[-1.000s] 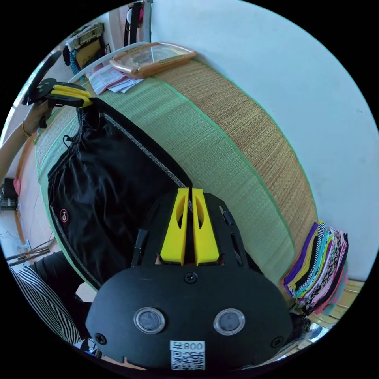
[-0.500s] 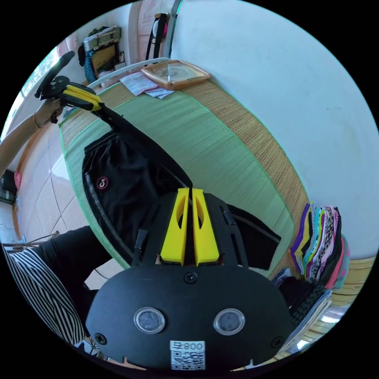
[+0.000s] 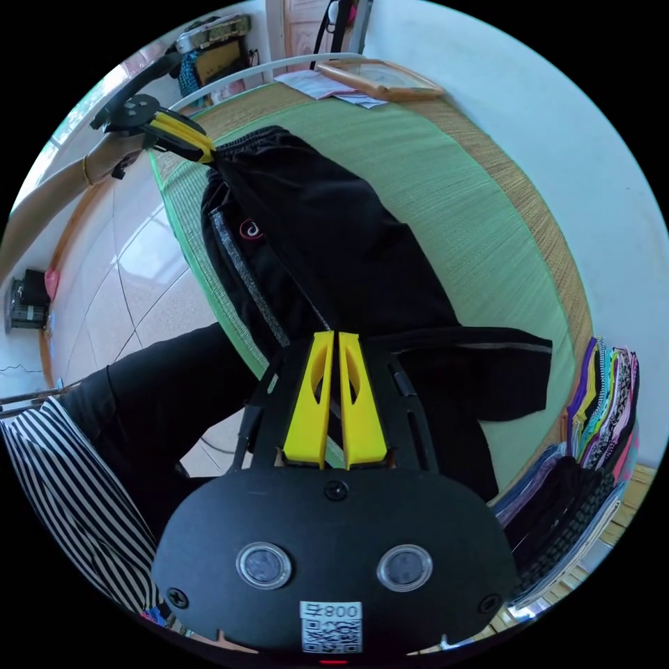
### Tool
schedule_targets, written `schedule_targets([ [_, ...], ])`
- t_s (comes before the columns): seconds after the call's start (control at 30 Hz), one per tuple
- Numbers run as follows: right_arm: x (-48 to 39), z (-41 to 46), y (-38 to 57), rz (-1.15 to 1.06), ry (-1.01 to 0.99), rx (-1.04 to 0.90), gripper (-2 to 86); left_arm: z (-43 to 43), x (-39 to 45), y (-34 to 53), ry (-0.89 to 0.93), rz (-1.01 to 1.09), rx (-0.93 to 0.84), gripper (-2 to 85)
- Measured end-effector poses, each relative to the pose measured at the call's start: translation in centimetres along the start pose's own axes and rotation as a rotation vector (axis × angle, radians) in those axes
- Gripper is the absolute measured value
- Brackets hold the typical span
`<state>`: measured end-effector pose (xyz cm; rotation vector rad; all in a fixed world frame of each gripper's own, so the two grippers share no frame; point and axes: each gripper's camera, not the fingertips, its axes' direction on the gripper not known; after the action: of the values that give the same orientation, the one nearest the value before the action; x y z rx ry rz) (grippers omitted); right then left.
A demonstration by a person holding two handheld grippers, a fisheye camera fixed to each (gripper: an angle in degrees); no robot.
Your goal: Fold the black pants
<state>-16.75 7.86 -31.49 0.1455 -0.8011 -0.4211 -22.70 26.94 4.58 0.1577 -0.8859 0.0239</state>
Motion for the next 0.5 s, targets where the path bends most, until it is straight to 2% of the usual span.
schedule_targets([
  [0.5, -4.1, 4.4, 3.4, 0.04, -0.132, -0.062, 0.8, 5.4, 1.0, 5.5, 0.02, 0.015, -0.062, 1.6],
])
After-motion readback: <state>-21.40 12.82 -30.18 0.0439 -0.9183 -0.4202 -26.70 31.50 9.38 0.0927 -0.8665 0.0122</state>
